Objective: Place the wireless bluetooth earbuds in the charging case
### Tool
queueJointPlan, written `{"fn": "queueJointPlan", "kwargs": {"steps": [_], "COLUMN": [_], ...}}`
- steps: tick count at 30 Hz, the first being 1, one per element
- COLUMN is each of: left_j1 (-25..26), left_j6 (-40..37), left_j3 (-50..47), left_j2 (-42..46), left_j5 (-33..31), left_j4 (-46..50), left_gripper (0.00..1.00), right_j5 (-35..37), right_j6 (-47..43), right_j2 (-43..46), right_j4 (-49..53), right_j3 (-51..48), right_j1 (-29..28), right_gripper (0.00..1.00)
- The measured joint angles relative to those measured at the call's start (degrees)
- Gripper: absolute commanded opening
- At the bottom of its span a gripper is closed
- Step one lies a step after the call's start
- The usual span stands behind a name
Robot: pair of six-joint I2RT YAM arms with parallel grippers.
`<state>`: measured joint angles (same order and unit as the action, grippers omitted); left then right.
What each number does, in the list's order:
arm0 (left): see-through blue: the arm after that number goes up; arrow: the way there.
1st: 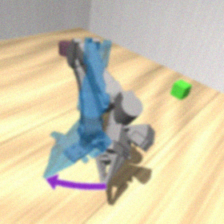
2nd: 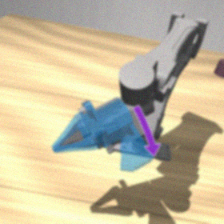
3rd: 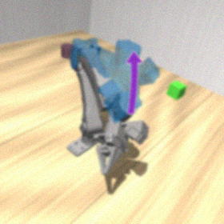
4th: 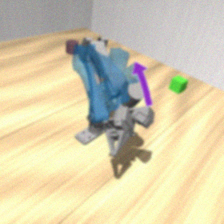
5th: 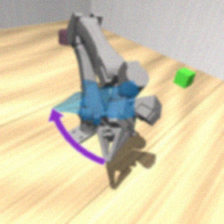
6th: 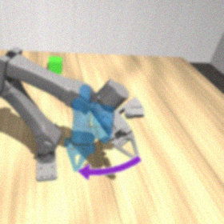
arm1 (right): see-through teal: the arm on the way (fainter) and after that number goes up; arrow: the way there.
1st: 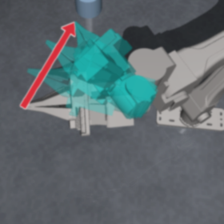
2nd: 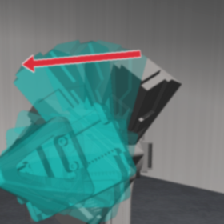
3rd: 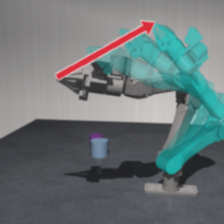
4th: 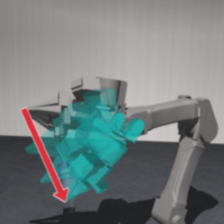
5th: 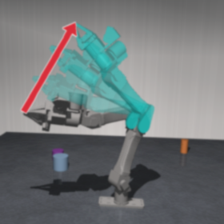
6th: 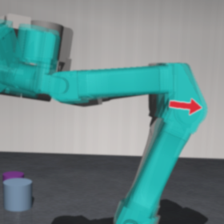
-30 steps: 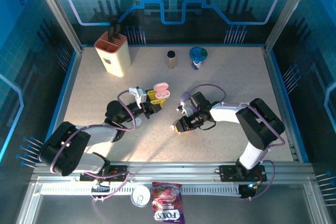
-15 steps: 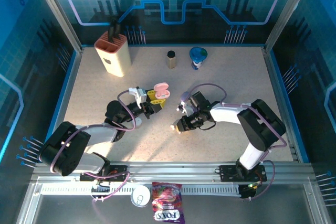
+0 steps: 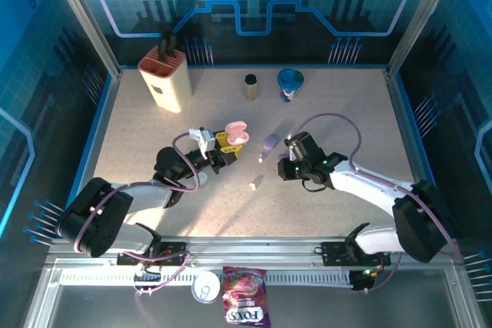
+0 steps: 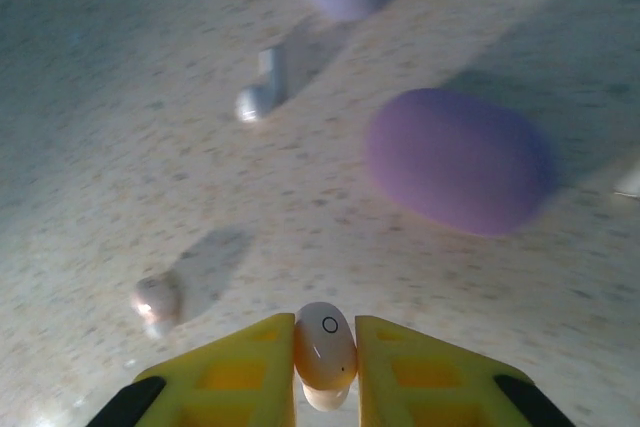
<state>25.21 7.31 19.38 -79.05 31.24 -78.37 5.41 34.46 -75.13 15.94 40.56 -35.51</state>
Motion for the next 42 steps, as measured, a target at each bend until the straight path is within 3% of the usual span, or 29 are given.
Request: {"fn": "queueJointPlan", "kwargs": {"steps": [6,12,22,26,32,42], "left_j1": [-0.2,-0.3,-0.3,-0.3,-0.2,1.2], "left_j6": [0.0,-0.2,-0.4,-0.4,-1.2,-1.3], "left_j3": [0.0,0.0,0.0,0.0,1.1,2.9], "left_j2": [-0.1,-0.6,-3.5,-5.1,-7.9,-10.6], "left_j5": [0.0,0.0,0.3,1.1,2.2,5.0], "left_j4": [0.0,0.0,-0.2,-0.2,-0.2,-0.2], "left_gripper": [0.31,0.31,0.3,0.3,0.3,0.3], "right_j5": [13.1,21.6,23.8,21.9,12.9,-1.2], "right_j6": [4.9,7.6,6.5,3.8,-1.3,-7.9], "right_j2": [1.6,1.6,3.4,8.4,14.9,17.6], "right_j4": [5.8,9.8,10.6,9.6,4.5,-8.7], "right_j3": [-0.1,0.3,1.2,1.7,3.1,4.1], "right_j1": [-2.4,-5.6,-6.9,-7.2,-7.2,-7.2], "right_gripper": [0.16,0.15,0.16,0.16,0.17,0.16]}}
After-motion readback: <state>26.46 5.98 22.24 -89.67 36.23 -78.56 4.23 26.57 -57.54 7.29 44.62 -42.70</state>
